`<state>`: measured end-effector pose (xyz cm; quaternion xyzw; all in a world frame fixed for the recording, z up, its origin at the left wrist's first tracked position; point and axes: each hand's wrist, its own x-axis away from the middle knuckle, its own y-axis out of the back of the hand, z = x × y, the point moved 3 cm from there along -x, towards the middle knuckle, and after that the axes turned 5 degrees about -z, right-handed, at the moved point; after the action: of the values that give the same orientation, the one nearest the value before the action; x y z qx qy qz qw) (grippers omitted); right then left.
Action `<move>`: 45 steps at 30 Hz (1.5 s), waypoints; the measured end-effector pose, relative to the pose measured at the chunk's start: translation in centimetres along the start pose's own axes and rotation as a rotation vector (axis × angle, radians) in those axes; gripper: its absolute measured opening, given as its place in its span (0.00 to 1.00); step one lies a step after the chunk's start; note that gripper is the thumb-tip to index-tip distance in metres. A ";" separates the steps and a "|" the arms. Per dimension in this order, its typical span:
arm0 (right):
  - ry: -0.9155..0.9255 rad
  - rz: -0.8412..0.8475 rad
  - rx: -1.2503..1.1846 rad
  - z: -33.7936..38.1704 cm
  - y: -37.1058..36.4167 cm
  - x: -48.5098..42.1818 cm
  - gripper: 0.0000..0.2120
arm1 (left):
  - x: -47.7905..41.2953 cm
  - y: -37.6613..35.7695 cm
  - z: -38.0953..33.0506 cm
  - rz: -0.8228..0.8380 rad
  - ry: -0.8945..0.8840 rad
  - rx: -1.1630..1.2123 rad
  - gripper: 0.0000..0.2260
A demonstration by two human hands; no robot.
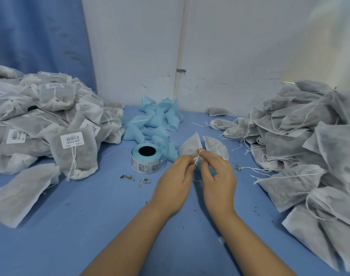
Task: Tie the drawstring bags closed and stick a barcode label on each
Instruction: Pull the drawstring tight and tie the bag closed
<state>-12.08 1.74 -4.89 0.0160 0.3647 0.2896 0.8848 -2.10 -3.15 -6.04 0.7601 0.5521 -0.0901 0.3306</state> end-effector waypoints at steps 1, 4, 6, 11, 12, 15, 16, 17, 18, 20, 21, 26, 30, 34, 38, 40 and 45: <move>-0.035 -0.010 -0.048 -0.1 0.1 -0.1 0.12 | 0.0 0.0 0.0 0.013 0.005 -0.005 0.08; -0.108 -0.014 -0.157 -0.3 0.3 -0.3 0.13 | 0.1 -0.1 -0.1 0.063 0.023 -0.016 0.06; -0.181 -0.018 -0.225 -0.6 0.2 -0.4 0.13 | 0.1 0.0 0.0 0.072 0.046 0.006 0.06; -0.330 -0.032 -0.367 -1.4 0.1 -0.8 0.09 | 0.1 0.1 0.3 0.022 0.110 0.068 0.07; -0.338 -0.019 -0.393 -1.4 0.0 -0.8 0.09 | 0.1 0.1 0.4 -0.010 0.123 0.094 0.08; -0.312 0.062 -0.385 -1.2 -0.2 -0.8 0.10 | -0.1 0.6 0.5 -0.120 0.154 0.188 0.08; -0.288 0.096 -0.353 -1.1 -0.4 -0.7 0.10 | -0.1 0.8 0.5 -0.154 0.159 0.209 0.09; -0.252 0.122 -0.314 -1.0 -0.5 -0.6 0.10 | -0.2 1.0 0.5 -0.181 0.161 0.220 0.10; -0.202 0.139 -0.268 -0.8 -0.5 -0.5 0.10 | -0.2 1.1 0.5 -0.199 0.156 0.217 0.09; -0.091 0.155 -0.158 -0.2 -0.5 -0.3 0.11 | -0.1 1.1 0.3 -0.211 0.136 0.197 0.09; -0.053 0.161 -0.112 -0.1 -0.5 -0.3 0.12 | -0.1 1.1 0.2 -0.211 0.123 0.204 0.09; -0.103 0.182 -0.116 -0.2 -0.9 0.0 0.07 | 0.0 0.8 -0.1 -0.173 0.143 0.366 0.09; -0.211 0.197 -0.291 0.0 -1.2 0.1 0.05 | -0.3 0.8 0.0 -0.160 0.190 0.483 0.07; -0.404 0.210 -0.399 -0.6 -1.5 0.1 0.03 | -0.5 1.2 0.0 -0.169 0.165 0.416 0.05; -0.631 0.316 -0.680 -0.4 -1.8 0.2 0.10 | -0.6 1.3 0.0 -0.155 0.115 0.309 0.06; -0.693 0.329 -0.796 -0.5 -1.7 -0.2 0.10 | -0.5 1.3 -0.1 -0.146 0.103 0.295 0.06; -0.814 0.373 -0.977 -0.7 -1.5 -0.3 0.09 | -0.6 1.0 0.0 -0.123 0.103 0.280 0.06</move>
<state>-11.97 0.18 -5.57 -0.2163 -0.1808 0.5410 0.7924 -1.40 -3.79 -5.37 0.7671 0.5960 -0.1470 0.1863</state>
